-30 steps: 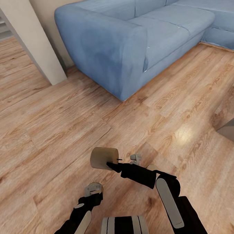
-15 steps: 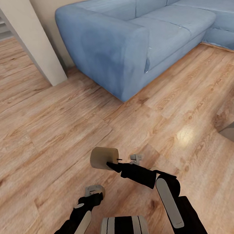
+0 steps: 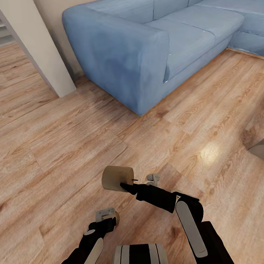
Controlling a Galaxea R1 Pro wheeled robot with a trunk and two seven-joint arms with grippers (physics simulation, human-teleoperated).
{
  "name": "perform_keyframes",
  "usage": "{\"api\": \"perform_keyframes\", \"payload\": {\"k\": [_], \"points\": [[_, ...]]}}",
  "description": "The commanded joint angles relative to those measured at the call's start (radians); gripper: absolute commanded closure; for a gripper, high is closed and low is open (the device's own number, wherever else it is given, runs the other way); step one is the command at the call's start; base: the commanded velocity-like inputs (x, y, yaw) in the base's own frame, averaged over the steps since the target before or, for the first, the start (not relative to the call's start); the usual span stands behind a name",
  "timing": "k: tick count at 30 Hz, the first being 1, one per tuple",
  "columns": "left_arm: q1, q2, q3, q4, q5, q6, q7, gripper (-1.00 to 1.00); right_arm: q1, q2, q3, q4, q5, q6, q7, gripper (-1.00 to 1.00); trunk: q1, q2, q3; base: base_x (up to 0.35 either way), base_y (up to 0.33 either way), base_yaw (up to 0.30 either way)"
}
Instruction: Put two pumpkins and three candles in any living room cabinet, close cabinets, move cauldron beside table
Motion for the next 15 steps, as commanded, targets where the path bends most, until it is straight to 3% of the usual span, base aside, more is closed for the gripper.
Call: {"api": "perform_keyframes", "payload": {"k": [1,15], "points": [[-0.001,0.001,-0.006,-0.002,0.009,0.001,0.010,-1.00,0.000,0.001,-0.001,-0.001,0.000,0.005,0.003,1.00,0.000,0.000,-0.001,0.000,0.000,0.000],[-0.001,0.001,-0.006,-0.002,0.011,0.001,0.010,-1.00,0.000,0.001,-0.001,-0.001,0.000,0.005,0.003,1.00,0.000,0.000,-0.001,0.000,0.000,0.000]]}}
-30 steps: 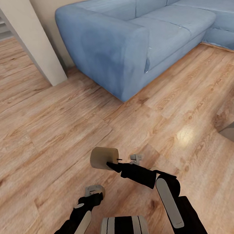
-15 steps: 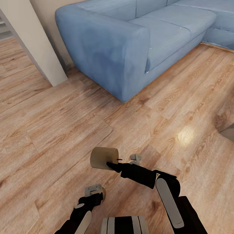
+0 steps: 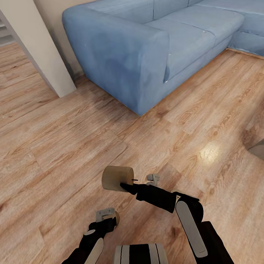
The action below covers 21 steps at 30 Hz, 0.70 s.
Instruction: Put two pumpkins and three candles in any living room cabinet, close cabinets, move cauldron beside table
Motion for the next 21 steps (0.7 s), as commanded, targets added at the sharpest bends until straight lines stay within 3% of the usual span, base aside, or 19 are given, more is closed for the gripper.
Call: {"api": "perform_keyframes", "payload": {"k": [1,21], "points": [[-0.001,0.001,-0.004,-0.002,0.009,0.001,0.010,-1.00,0.000,0.001,-0.001,-0.001,0.000,0.005,0.003,1.00,0.000,0.000,-0.001,0.000,0.000,0.000],[-0.001,0.002,-0.009,0.000,0.006,0.002,0.009,-1.00,0.000,0.001,-0.001,-0.001,0.000,0.005,0.003,1.00,0.000,0.000,-0.001,0.024,0.000,0.000]]}}
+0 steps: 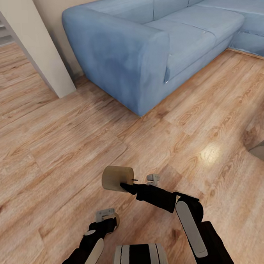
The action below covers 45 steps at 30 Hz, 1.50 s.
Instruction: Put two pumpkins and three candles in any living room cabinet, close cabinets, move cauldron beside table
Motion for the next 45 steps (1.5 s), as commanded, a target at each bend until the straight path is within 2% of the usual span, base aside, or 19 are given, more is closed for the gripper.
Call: {"api": "perform_keyframes", "payload": {"k": [1,11,14,20,24,32,35,45], "points": [[-0.001,0.001,-0.004,-0.002,0.009,0.001,0.010,-1.00,0.000,0.001,-0.001,-0.001,0.000,0.005,0.003,1.00,0.000,0.000,-0.001,0.000,0.000,0.000],[-0.001,-0.001,-0.003,-0.002,0.009,0.001,0.010,-1.00,0.000,0.001,-0.001,-0.001,0.000,0.005,0.003,1.00,0.000,0.000,-0.001,0.000,0.000,0.000],[-0.001,-0.001,-0.003,-0.002,0.009,0.001,0.010,-1.00,0.000,0.001,-0.001,-0.001,0.000,0.005,0.003,1.00,0.001,-0.001,-0.012,0.000,0.000,0.000],[-0.001,-0.002,-0.003,-0.002,0.009,0.001,0.010,-1.00,0.000,0.001,-0.001,-0.001,0.000,0.005,0.003,1.00,0.001,-0.001,-0.012,0.000,0.000,0.000],[-0.001,-0.002,-0.003,-0.002,0.009,0.001,0.010,-1.00,0.000,0.001,-0.001,-0.001,0.000,0.005,0.003,1.00,0.003,-0.002,-0.028,0.000,0.000,0.000],[-0.001,-0.002,-0.005,-0.002,0.009,0.000,0.010,-1.00,0.000,0.001,-0.001,-0.001,0.000,0.005,0.003,1.00,0.003,-0.002,-0.028,0.000,0.000,0.000],[-0.001,-0.002,-0.005,-0.002,0.009,0.000,0.010,-1.00,0.000,0.001,-0.001,-0.001,0.000,0.005,0.002,1.00,0.004,-0.003,-0.039,0.000,0.000,0.000],[-0.001,-0.003,-0.009,-0.002,0.011,-0.001,0.010,-1.00,0.000,0.001,0.000,-0.001,0.000,0.005,-0.001,1.00,0.004,-0.003,-0.039,0.000,0.000,0.000]]}}
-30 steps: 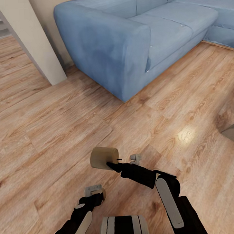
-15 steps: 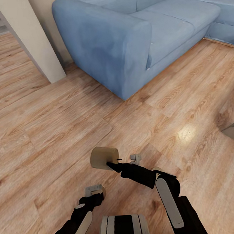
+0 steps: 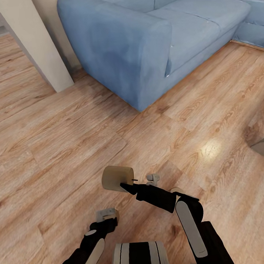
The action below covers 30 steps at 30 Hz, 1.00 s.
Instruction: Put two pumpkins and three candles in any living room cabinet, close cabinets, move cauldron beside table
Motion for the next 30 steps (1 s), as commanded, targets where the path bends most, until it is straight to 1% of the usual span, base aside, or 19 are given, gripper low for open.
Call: {"api": "perform_keyframes", "payload": {"k": [1,4,7,23,30], "points": [[-0.001,0.001,-0.010,-0.002,0.009,0.002,0.010,-1.00,0.000,0.001,-0.001,-0.001,0.000,0.005,0.003,1.00,0.000,0.000,-0.001,0.000,0.000,0.000],[-0.001,0.002,-0.034,-0.002,0.008,0.001,0.010,-1.00,0.000,0.001,-0.001,-0.001,0.000,0.005,0.003,1.00,0.001,-0.001,-0.012,0.000,0.000,0.000],[-0.001,0.002,-0.040,-0.002,0.007,0.001,0.010,-1.00,0.000,0.001,-0.001,-0.001,0.000,0.005,0.003,1.00,0.001,-0.001,-0.012,0.000,0.000,0.000],[-0.001,0.003,-0.041,-0.002,0.007,0.001,0.010,-1.00,0.000,0.001,-0.001,-0.001,0.000,0.005,0.003,1.00,0.001,-0.001,-0.012,0.000,0.000,0.000],[-0.001,0.004,-0.036,-0.002,0.008,0.002,0.010,-1.00,0.000,0.001,0.000,-0.001,0.000,0.005,0.003,1.00,0.001,-0.001,-0.012,0.063,0.048,0.000]]}}
